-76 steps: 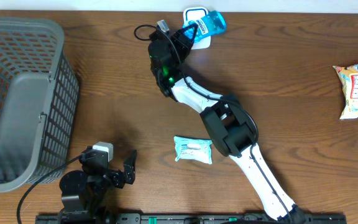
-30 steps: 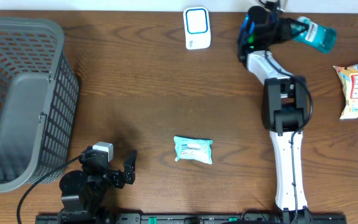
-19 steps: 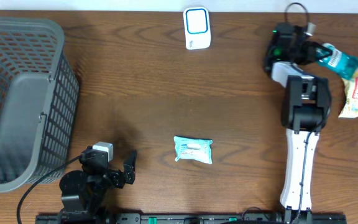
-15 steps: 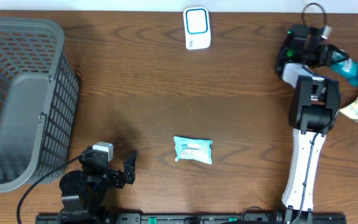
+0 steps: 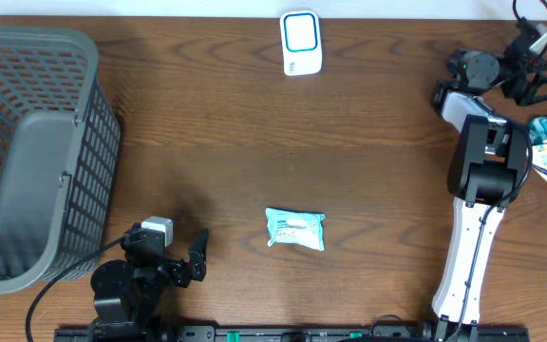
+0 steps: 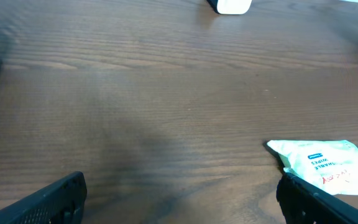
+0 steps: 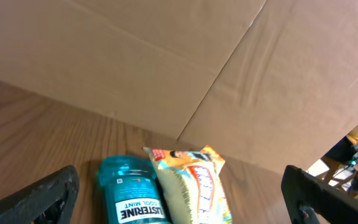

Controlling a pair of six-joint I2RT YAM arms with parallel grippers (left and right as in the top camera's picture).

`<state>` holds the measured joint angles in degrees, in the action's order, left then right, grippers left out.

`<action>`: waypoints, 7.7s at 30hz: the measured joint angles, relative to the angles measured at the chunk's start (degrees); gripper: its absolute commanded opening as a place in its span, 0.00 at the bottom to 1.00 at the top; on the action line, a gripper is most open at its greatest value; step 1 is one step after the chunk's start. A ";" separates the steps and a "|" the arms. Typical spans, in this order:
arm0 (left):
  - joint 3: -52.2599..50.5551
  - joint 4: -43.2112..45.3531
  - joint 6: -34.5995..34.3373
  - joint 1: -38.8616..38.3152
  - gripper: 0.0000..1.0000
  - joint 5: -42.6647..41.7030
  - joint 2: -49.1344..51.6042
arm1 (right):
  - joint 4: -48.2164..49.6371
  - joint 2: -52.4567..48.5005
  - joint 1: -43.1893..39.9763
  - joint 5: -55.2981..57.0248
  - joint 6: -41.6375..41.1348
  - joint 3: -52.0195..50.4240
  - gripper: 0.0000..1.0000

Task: Scan the item barcode

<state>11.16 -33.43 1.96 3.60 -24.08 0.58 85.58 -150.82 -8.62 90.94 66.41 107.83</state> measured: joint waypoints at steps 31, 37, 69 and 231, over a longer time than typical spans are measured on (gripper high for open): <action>0.00 0.00 0.00 -0.02 0.98 0.00 0.00 | -142.07 61.59 46.18 -56.37 -61.90 -1.29 0.99; 0.00 -0.02 0.02 -0.02 0.98 0.00 0.00 | -146.75 58.88 45.97 -88.50 -72.08 -10.49 0.99; 0.00 0.04 0.00 -0.02 0.98 0.04 0.00 | -150.64 71.32 35.87 -99.73 -106.86 -41.70 0.99; 0.00 -0.02 0.00 -0.02 0.98 0.02 0.00 | -146.57 48.85 34.36 -155.32 -61.90 -30.34 0.01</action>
<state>11.16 -33.45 1.96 3.57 -24.05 0.58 -60.99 -101.97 25.74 -64.38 4.51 77.49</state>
